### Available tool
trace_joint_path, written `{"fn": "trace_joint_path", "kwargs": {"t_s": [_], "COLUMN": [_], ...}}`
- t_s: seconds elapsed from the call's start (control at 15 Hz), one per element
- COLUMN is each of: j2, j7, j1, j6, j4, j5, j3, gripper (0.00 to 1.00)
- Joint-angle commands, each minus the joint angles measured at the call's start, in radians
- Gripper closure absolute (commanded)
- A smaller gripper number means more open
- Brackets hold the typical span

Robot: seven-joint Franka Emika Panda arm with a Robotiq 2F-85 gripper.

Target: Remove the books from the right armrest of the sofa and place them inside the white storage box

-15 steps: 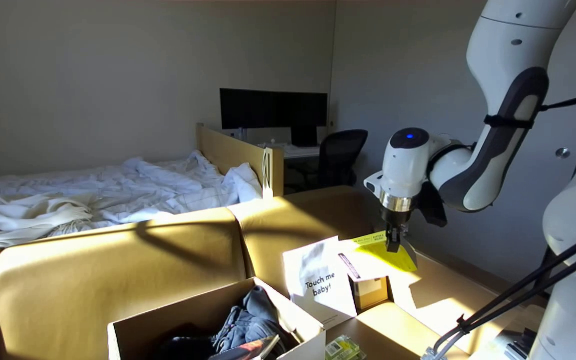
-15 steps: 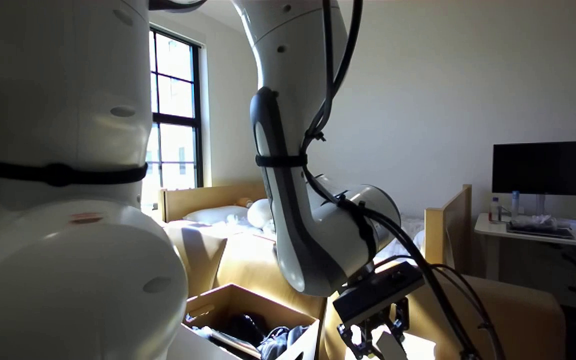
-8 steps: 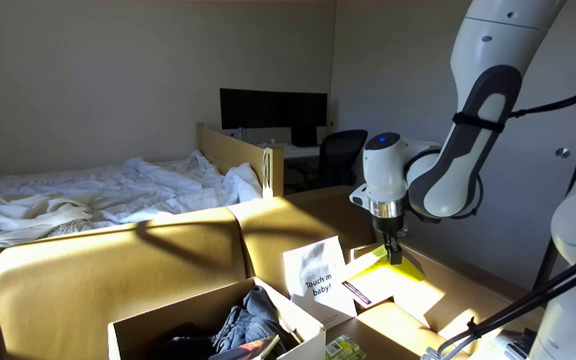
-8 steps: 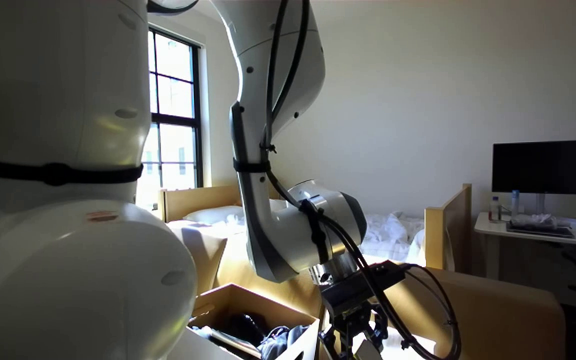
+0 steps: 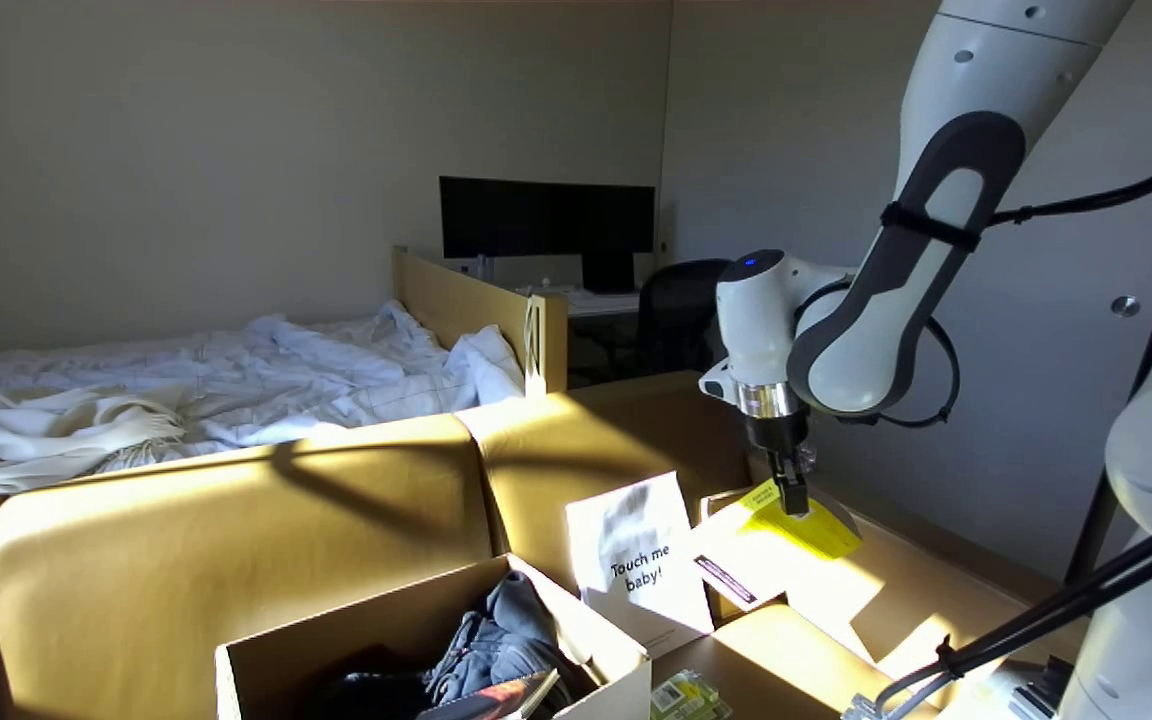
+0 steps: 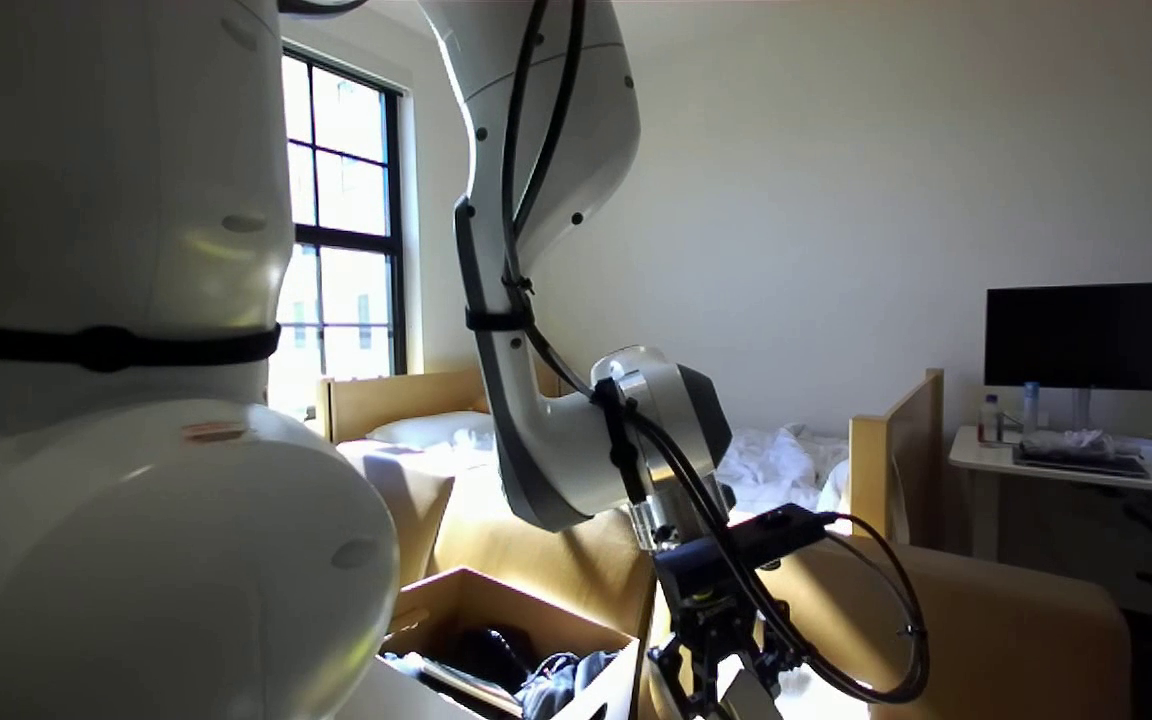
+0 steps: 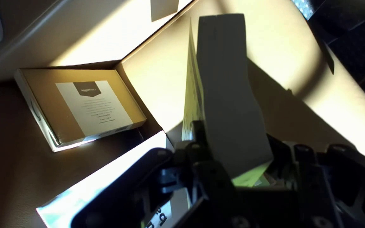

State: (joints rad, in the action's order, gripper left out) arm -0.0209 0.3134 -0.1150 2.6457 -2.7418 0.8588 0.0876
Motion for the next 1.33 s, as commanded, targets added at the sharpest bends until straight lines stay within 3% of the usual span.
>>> {"fn": "trace_joint_path", "kwargs": {"t_s": [0.0, 0.27, 0.47, 0.67, 0.8, 0.93, 1.27], "j2": [0.005, -0.029, -0.131, -0.224, -0.271, -0.242, -0.23], "j7": [0.139, 0.313, 0.478, 0.645, 0.7, 0.731, 0.737], "j1": [0.005, 0.067, 0.161, 0.277, 0.342, 0.386, 0.427], "j6": [0.079, 0.154, 0.071, -0.01, -0.104, -0.152, -0.055], "j4": [0.095, 0.088, 0.095, 0.16, 0.227, 0.273, 0.142], "j5": [-0.27, -0.609, -0.855, -1.075, -1.15, -1.205, -1.232], "j3": [0.015, -0.041, -0.105, -0.103, -0.089, -0.082, -0.125], "gripper": [0.88, 0.88, 0.88, 0.88, 0.88, 0.88, 0.88]}}
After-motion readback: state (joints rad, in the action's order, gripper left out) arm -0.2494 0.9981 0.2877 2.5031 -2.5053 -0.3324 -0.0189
